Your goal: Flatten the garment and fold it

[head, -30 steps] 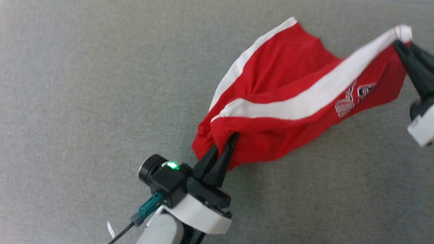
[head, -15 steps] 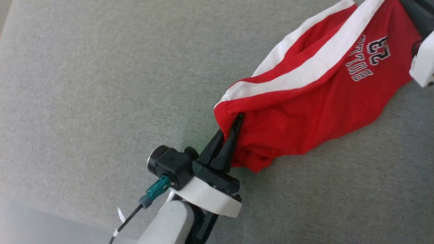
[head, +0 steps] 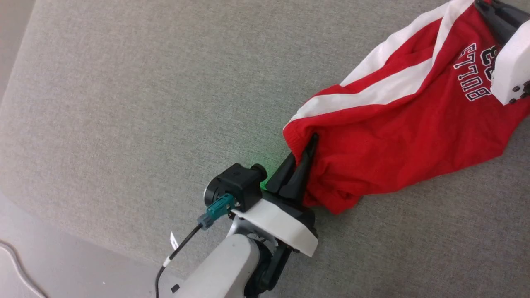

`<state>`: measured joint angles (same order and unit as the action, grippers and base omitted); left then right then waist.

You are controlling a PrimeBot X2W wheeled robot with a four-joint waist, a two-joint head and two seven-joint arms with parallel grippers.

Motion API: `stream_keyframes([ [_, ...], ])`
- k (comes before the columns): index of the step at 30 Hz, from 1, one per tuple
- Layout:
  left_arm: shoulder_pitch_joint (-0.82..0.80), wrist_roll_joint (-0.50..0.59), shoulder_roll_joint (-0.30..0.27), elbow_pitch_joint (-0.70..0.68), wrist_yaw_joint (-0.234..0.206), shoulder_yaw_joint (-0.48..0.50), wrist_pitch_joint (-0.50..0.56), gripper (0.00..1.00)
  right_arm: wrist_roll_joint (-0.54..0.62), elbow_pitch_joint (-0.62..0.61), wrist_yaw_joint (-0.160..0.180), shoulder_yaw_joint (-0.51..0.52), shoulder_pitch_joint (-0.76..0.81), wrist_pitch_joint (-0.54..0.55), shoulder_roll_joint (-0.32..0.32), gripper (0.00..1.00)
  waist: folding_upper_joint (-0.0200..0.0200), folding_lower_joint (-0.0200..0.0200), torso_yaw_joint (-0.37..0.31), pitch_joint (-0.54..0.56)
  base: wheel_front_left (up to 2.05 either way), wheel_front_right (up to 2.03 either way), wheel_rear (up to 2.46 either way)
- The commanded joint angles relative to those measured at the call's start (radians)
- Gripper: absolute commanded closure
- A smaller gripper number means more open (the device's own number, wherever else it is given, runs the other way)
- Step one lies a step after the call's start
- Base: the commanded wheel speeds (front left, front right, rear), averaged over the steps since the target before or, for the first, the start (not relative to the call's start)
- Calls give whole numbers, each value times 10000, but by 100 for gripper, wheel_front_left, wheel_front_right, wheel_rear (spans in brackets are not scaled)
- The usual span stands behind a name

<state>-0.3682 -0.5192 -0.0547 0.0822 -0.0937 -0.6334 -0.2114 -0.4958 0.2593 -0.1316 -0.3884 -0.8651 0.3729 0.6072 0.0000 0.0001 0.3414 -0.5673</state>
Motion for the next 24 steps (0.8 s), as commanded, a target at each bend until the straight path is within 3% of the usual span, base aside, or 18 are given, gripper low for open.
stream_keyframes([
  [1, -176, -122, 43, 86, -129, -95, 95, 100, -74, 156, 9, -41, -198, -136, 66, 100, 0, -1, 51, -21, 0, 0, 0],
  [2, -198, -232, 44, 132, -218, -149, 167, 98, -77, 278, 9, -88, -209, -214, 75, 93, 0, -1, 58, -23, 0, 0, 0],
  [4, -261, -376, 44, 215, -349, -269, 301, 66, -40, 500, 9, -183, -228, -307, 104, 25, 0, -1, 58, -34, 0, 0, 0],
  [5, -300, -414, 44, 236, -399, -309, 310, 22, -49, 595, 9, -242, -240, -308, 118, 0, 0, -1, 51, -36, 0, 0, 0],
  [6, -324, -474, 44, 253, -445, -337, 310, 0, -78, 666, 9, -296, -258, -320, 134, 0, 0, -1, 36, -31, 0, 0, 0],
  [15, -330, -817, -1, 393, -659, -263, 201, 0, -573, 842, 9, -390, -136, -498, 179, 0, 0, -1, -305, 546, 0, 0, 0],
  [24, 344, -1057, -612, 31, -986, 13, 526, 0, -1029, 525, 9, 484, 1112, -897, -164, 0, 0, -1, -678, 1933, 0, 0, 0],
])
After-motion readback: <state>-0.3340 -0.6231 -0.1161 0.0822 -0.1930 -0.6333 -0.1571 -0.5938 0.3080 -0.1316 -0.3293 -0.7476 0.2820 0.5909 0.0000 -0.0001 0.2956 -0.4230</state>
